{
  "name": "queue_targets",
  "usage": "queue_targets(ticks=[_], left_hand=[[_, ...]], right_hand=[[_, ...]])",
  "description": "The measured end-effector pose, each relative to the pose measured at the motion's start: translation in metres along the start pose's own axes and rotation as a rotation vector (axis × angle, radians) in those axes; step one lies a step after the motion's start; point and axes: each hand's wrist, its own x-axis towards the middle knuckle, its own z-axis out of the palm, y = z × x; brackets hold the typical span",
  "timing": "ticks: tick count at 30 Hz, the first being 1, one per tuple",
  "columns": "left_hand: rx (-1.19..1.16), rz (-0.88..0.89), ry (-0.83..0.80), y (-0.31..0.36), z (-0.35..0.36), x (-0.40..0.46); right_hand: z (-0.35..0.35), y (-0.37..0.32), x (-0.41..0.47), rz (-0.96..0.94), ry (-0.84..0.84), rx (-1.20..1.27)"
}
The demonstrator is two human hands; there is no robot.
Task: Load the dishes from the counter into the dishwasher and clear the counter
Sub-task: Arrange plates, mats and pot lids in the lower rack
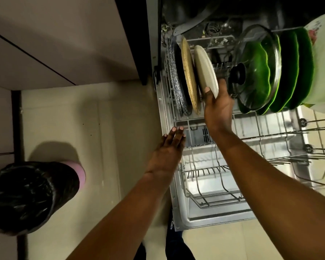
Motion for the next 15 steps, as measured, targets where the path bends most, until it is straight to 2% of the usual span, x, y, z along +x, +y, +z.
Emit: queue_targets(ticks=[3, 6, 15], left_hand=[[-0.010, 0.007, 0.005, -0.001, 0.000, 0.000], [-0.017, 0.008, 0.018, 0.000, -0.001, -0.001], [-0.034, 0.029, 0.032, -0.005, -0.002, -0.003]], right_hand=[[-0.007, -0.004, -0.014, -0.030, 0.108, 0.156], [-0.007, -0.003, -0.014, -0.019, 0.142, 0.197], [0.009, 0.003, 0.029, 0.173, -0.117, -0.017]])
